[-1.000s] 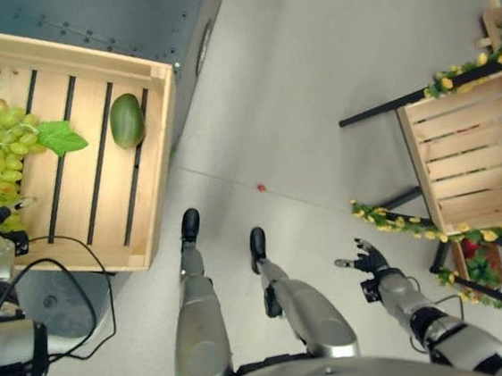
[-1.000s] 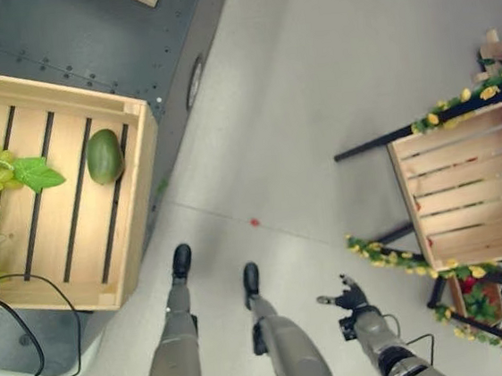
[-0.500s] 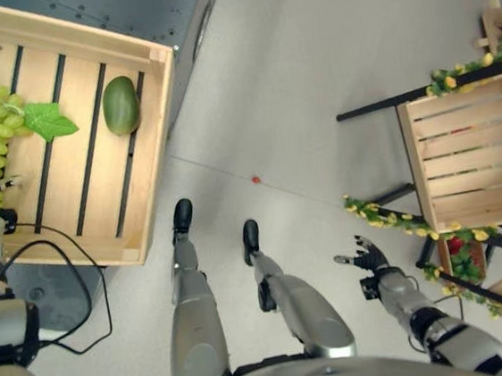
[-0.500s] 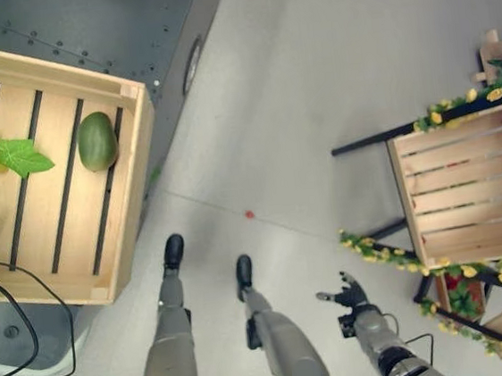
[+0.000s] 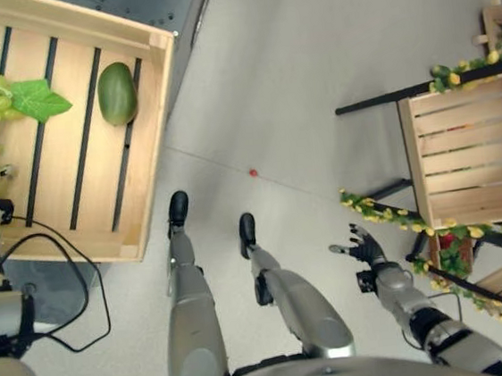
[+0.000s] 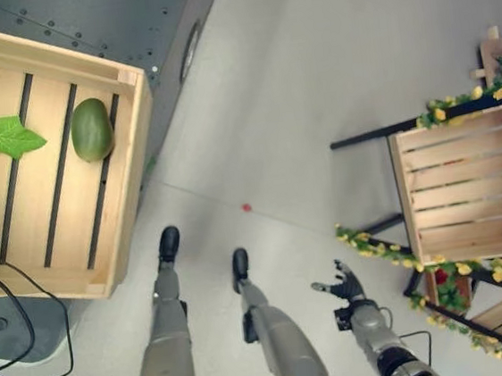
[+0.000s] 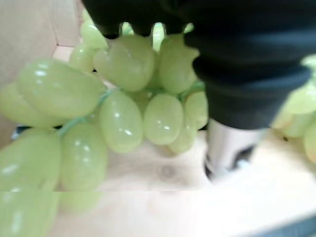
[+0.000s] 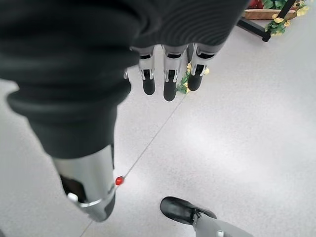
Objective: Pick up the fruits from the basket on one side to the basket on the other side
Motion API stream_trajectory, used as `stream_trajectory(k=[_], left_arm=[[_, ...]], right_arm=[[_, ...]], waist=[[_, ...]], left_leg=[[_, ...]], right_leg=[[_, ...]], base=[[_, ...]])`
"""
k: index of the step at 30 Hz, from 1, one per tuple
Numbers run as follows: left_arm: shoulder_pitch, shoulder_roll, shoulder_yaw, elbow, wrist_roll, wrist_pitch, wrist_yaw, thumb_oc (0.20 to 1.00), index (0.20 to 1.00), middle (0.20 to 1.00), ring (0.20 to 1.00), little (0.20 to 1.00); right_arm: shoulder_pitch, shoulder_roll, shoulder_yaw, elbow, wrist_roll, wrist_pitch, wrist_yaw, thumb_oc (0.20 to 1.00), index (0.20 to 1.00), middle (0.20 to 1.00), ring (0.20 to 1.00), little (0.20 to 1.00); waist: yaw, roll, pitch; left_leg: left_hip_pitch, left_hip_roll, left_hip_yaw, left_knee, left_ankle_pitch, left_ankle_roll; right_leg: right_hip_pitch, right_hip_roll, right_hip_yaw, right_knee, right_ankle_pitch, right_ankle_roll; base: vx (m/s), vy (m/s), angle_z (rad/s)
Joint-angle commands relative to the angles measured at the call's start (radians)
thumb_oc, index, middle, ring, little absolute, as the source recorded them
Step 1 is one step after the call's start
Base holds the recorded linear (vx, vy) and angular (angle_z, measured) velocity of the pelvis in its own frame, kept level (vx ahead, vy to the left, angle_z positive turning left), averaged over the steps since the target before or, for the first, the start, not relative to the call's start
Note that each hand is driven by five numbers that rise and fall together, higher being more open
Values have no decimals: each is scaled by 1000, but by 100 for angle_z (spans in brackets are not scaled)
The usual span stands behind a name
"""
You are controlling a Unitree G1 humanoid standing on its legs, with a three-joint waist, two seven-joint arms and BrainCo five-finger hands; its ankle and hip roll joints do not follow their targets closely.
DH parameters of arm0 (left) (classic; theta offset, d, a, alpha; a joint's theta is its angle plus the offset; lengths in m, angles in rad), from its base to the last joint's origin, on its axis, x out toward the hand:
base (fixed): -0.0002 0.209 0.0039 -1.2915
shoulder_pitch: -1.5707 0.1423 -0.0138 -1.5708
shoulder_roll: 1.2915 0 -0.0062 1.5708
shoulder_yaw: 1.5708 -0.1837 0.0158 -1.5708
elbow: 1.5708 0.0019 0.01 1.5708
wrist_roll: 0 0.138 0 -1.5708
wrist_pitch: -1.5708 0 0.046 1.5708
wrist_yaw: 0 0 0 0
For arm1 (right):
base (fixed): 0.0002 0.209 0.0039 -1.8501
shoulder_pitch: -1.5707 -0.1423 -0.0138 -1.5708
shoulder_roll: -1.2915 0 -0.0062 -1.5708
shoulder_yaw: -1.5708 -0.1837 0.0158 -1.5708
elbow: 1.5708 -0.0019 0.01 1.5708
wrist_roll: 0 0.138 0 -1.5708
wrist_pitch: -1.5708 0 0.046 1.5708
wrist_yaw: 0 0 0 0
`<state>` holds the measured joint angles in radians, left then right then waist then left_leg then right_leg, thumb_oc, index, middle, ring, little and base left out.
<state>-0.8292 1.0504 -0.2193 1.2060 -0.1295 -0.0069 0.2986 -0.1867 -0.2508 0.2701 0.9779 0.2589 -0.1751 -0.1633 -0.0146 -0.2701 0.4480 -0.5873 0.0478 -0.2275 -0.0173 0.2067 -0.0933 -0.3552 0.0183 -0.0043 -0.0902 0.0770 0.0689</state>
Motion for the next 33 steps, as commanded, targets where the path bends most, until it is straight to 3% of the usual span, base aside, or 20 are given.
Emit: stream_trajectory(k=[1,23,33], left_arm=[[7,-11,-74,30,59,-15,-35,200,200,200,200,200],[-8,-27,-70,38,36,-18,-36,200,200,200,200,200],[14,-7,-118,-84,85,-54,-42,200,200,200,200,200]], right_arm=[[94,-57,-12,-27,33,-22,-23,1000,1000,1000,1000,1000],[88,-64,-10,-34,16,-21,-25,1000,1000,1000,1000,1000],[104,-87,-28,-46,-6,-17,-19,1000,1000,1000,1000,1000]], waist=[[-22,-26,-23],[-34,-22,-30],[-28,27,-41]], left_leg=[[71,3,-20,-67,-60,32],[67,-7,-28,-66,-64,35],[91,-25,-13,-65,-71,39]], right_leg=[[-44,-66,48,3,44,95],[-56,-63,62,3,49,93],[-39,-71,64,5,48,91]], base=[[-12,5,11],[-2,1,-1],[0,0,-1]])
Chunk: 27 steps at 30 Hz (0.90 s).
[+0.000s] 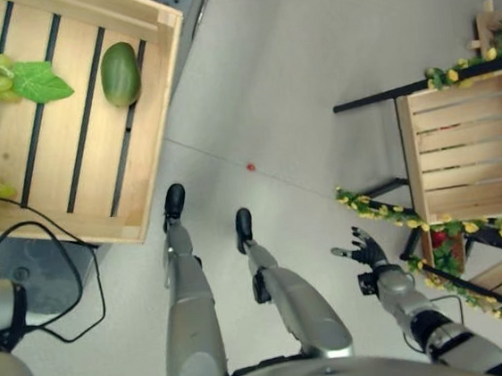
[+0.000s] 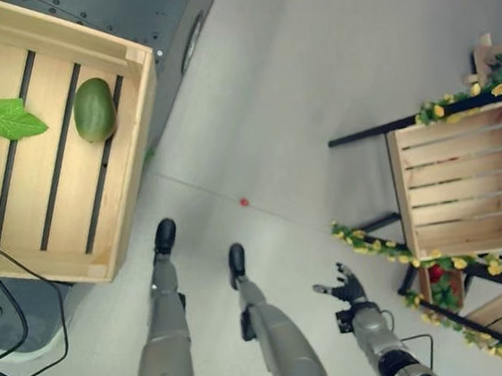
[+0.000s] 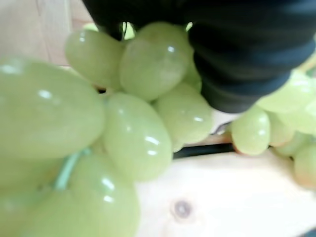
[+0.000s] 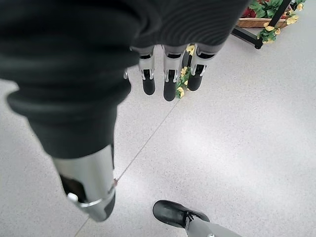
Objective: Pick up the fruits from the basket on one side to the basket on the other side
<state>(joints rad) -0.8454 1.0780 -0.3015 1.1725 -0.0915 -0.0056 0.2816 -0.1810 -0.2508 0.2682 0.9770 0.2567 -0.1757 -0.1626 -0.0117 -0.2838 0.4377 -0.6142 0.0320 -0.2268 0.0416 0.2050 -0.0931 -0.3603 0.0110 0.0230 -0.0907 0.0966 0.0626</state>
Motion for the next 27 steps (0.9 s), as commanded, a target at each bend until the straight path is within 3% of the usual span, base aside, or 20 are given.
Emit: stream_trajectory(k=[1,8,13,21,27], left_arm=[[39,-22,-43,-89,63,-61,-24,200,200,200,200,200],[90,48,-19,-274,58,-93,-24,200,200,200,200,200],[139,111,3,-489,61,-126,-37,200,200,200,200,200],[252,147,69,-680,57,-154,-74,200,200,200,200,200],[263,214,44,-839,64,-177,-130,200,200,200,200,200]], right_arm=[[105,-90,-29,-43,-10,-15,-17,1000,1000,1000,1000,1000],[132,-95,-54,-35,-21,-16,-1,1000,1000,1000,1000,1000],[141,-96,-72,9,-32,-5,15,1000,1000,1000,1000,1000],[145,-95,-80,42,-45,8,37,1000,1000,1000,1000,1000],[151,-120,-85,7,-68,10,52,1000,1000,1000,1000,1000]], waist=[[-28,47,-33],[-9,95,-44],[12,154,-60],[19,196,-87],[13,233,-121]], left_leg=[[123,-12,-12,-124,-71,40],[142,-30,-9,-127,-74,43],[166,-51,-6,-129,-76,46],[201,-69,1,-129,-83,52],[242,-85,11,-129,-94,58]], right_leg=[[-31,-65,36,5,27,97],[-12,-73,28,6,21,96],[11,-87,24,6,17,95],[41,-100,28,11,8,93],[74,-111,39,15,0,94]], base=[[-3,-1,-8],[-2,1,-4],[-2,3,2],[3,7,4],[0,0,0]])
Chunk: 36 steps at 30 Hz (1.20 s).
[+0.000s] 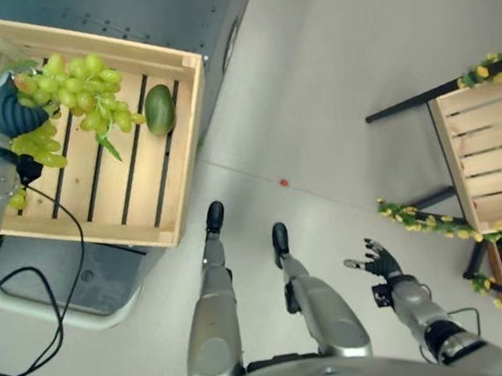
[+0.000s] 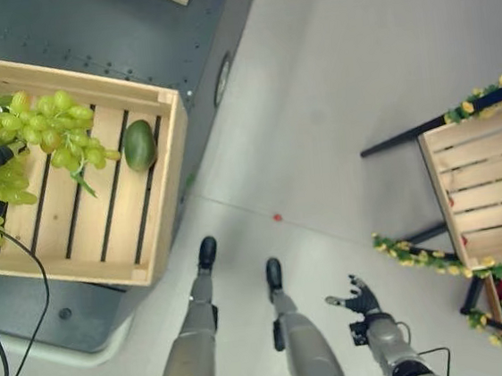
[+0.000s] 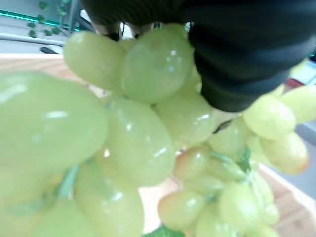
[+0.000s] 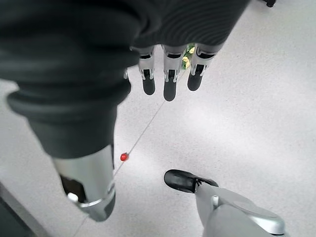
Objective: Pick up the fruits from the basket on one side to the basket on the other side
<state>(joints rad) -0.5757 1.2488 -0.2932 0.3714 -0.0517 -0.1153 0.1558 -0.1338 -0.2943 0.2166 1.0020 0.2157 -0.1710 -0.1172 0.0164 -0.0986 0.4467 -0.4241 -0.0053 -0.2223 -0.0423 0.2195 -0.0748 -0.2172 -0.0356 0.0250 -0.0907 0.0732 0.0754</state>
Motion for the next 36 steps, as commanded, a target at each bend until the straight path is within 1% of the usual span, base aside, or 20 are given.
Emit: stream_trajectory(k=[1,4,6,9,11,12,13,15,16,17,18,19,21,22,26,27,28,33,34,36], left_arm=[[-7,43,35,-39,24,-67,-5,200,200,200,200,200],[-39,83,-9,-75,17,-92,-24,200,200,200,200,200],[-48,88,-19,-82,12,-96,-29,200,200,200,200,200],[-92,111,-72,-132,-8,-112,-49,200,200,200,200,200],[-104,111,-87,-137,-15,-115,-53,200,200,200,200,200],[-121,123,-112,-171,-12,-119,-67,200,200,200,200,200],[-123,123,-114,-171,-12,-118,-68,200,200,200,200,200],[-143,133,-136,-203,-10,-120,-79,200,200,200,200,200],[-181,132,-176,-221,-3,-119,-89,200,200,200,200,200],[-189,131,-185,-220,-3,-118,-89,200,200,200,200,200],[-220,126,-218,-219,1,-118,-94,200,200,200,200,200],[-255,109,-252,-234,6,-118,-102,200,200,200,200,200],[-276,102,-274,-238,8,-116,-108,200,200,200,200,200],[-321,80,-320,-256,22,-112,-122,200,200,200,200,200],[-390,40,-384,-260,43,-102,-134,200,200,200,200,200],[-404,12,-401,-263,68,-93,-145,200,200,200,200,200],[-405,11,-403,-263,69,-92,-145,200,200,200,200,200],[-414,-84,-425,-248,135,-72,-165,200,200,200,200,200],[-421,-128,-438,-243,163,-66,-169,200,200,200,200,200],[-432,-145,-444,-239,170,-64,-170,200,200,200,200,200]], right_arm=[[104,-77,-33,-20,-27,6,7,1000,1000,1000,1000,1000],[102,-101,-26,-109,-36,-8,19,1000,1000,1000,1000,1000],[100,-109,-22,-139,-38,-11,23,1000,1000,1000,1000,1000],[105,-138,-17,-290,-41,-30,36,1000,1000,1000,1000,1000],[108,-146,-18,-332,-45,-30,39,1000,1000,1000,1000,1000],[101,-168,-16,-426,-46,-39,51,1000,1000,1000,1000,1000],[103,-168,-17,-429,-46,-37,52,1000,1000,1000,1000,1000],[104,-187,-29,-525,-31,-49,65,1000,1000,1000,1000,1000],[106,-207,-35,-613,-2,-54,88,1000,1000,1000,1000,1000],[109,-207,-38,-616,-2,-52,89,1000,1000,1000,1000,1000],[114,-215,-47,-664,6,-54,95,1000,1000,1000,1000,1000],[113,-229,-58,-733,46,-62,118,1000,1000,1000,1000,1000],[113,-236,-65,-775,43,-63,124,1000,1000,1000,1000,1000],[107,-251,-80,-847,66,-69,132,1000,1000,1000,1000,1000],[91,-264,-98,-916,87,-64,142,1000,1000,1000,1000,1000],[82,-265,-106,-958,102,-63,146,1000,1000,1000,1000,1000],[84,-266,-108,-960,103,-62,147,1000,1000,1000,1000,1000],[50,-266,-91,-998,142,-30,173,1000,1000,1000,1000,1000],[17,-277,-75,-994,132,-13,168,1000,1000,1000,1000,1000],[5,-281,-68,-983,135,-5,169,1000,1000,1000,1000,1000]], waist=[[-15,48,-130],[-22,74,-150],[-26,81,-156],[-37,102,-188],[-38,105,-195],[-45,113,-212],[-44,113,-212],[-52,119,-230],[-61,125,-252],[-59,124,-251],[-61,125,-261],[-71,130,-282],[-70,130,-291],[-76,133,-315],[-78,136,-342],[-81,138,-360],[-80,138,-360],[-77,135,-399],[-76,134,-415],[-74,135,-423]], left_leg=[[53,-48,7,-45,-109,40],[79,-52,15,-45,-111,41],[85,-53,16,-45,-113,42],[121,-52,26,-45,-123,42],[128,-50,28,-45,-126,42],[142,-46,35,-44,-130,41],[143,-46,35,-44,-131,41],[158,-44,38,-44,-136,41],[175,-41,42,-43,-143,40],[176,-41,41,-43,-143,40],[184,-38,43,-43,-146,39],[198,-36,45,-43,-152,38],[204,-34,46,-43,-155,38],[218,-30,49,-44,-163,38],[236,-25,51,-44,-174,38],[249,-23,53,-42,-180,38],[250,-23,53,-43,-181,38],[283,-22,54,-41,-199,39],[294,-21,54,-40,-205,39],[300,-20,56,-40,-208,39]], right_leg=[[-68,-64,37,15,23,81],[-48,-67,45,14,21,82],[-45,-67,47,15,20,81],[-19,-68,57,16,11,81],[-14,-69,59,15,9,81],[-3,-66,63,15,5,81],[-2,-66,63,15,4,80],[9,-63,67,14,-1,79],[22,-59,69,14,-8,78],[23,-59,68,14,-8,77],[33,-57,69,14,-13,76],[46,-55,72,14,-19,75],[53,-53,72,13,-22,74],[66,-50,70,10,-28,74],[83,-45,71,10,-39,72],[94,-40,71,11,-45,69],[95,-40,71,11,-46,69],[129,-33,66,6,-56,63],[141,-31,65,4,-62,62],[149,-30,63,3,-65,61]], base=[[7,40,0],[0,0,0],[0,0,0],[27,2,-4],[31,-9,-7],[34,-7,-11],[49,-15,-13],[61,-22,-6],[74,-25,1],[78,-34,-1],[74,-37,-7],[74,-37,-9],[77,-46,-3],[84,-51,-2],[80,-41,-3],[83,-38,-6],[87,-37,-5],[67,-43,-4],[74,-37,-1],[63,-37,-2]])
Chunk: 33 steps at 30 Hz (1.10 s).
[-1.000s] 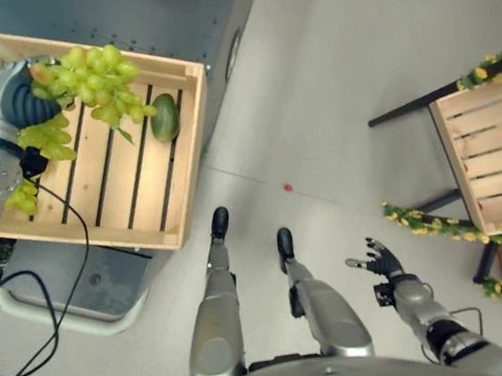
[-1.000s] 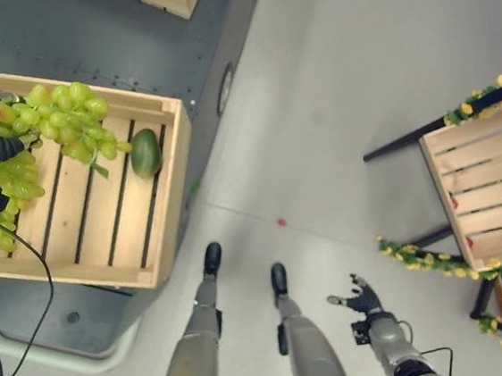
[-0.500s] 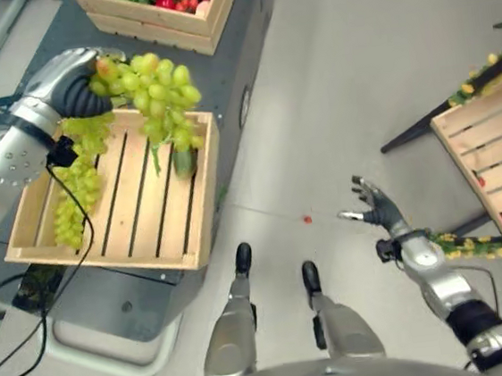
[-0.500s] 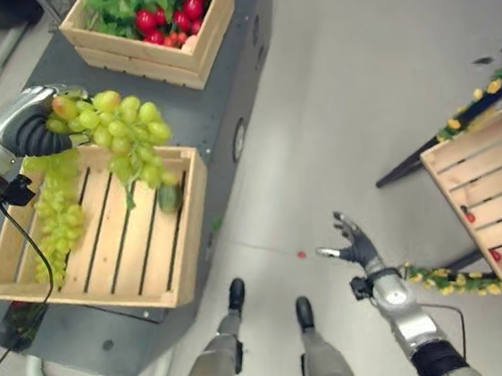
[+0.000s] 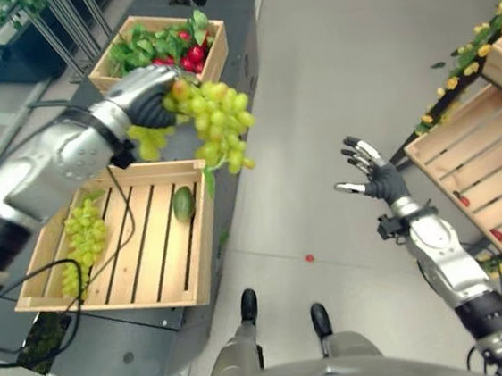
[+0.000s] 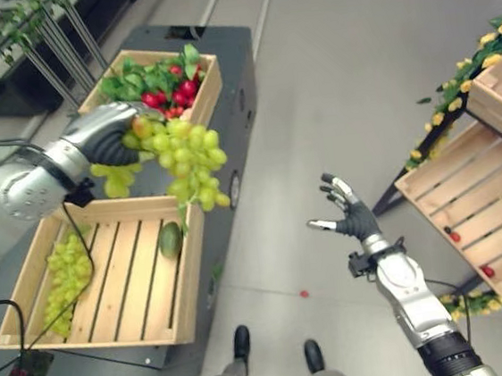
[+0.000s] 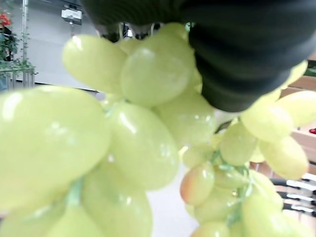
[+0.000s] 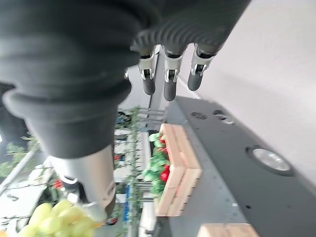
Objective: Pick up the fruits from the basket on one side to the basket on the other side
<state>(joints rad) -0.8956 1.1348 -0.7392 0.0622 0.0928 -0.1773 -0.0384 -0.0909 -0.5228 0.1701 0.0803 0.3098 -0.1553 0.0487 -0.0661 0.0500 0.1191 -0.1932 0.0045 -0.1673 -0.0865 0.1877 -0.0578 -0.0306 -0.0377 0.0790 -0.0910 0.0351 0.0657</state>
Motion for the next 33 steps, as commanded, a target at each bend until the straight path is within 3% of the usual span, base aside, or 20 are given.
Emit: stream_trajectory(k=[1,15,19,33], left_arm=[[-134,-62,-22,73,48,6,16,200,200,200,200,200],[-167,-274,-103,127,220,21,4,200,200,200,200,200],[-157,-350,-119,164,262,24,13,200,200,200,200,200],[-188,-488,-157,193,323,29,46,200,200,200,200,200]], right_arm=[[-72,-72,-2,-61,31,0,3,1000,1000,1000,1000,1000],[-177,-104,42,-80,53,62,24,1000,1000,1000,1000,1000],[-265,-64,89,-49,47,65,0,1000,1000,1000,1000,1000],[-540,73,237,185,28,92,-78,1000,1000,1000,1000,1000]], waist=[[8,-11,-109],[15,1,-155],[23,2,-168],[34,-12,-197]], left_leg=[[74,-30,0,4,-179,22],[94,-27,-9,4,-196,25],[100,-28,-12,4,-202,27],[110,-30,-22,0,-202,29]], right_leg=[[-35,-25,9,4,-31,70],[-6,-23,-1,4,-49,60],[3,-23,1,4,-54,59],[13,-19,-3,4,-54,52]], base=[[62,-37,-2],[27,-14,1],[0,0,0],[5,-1,1]])
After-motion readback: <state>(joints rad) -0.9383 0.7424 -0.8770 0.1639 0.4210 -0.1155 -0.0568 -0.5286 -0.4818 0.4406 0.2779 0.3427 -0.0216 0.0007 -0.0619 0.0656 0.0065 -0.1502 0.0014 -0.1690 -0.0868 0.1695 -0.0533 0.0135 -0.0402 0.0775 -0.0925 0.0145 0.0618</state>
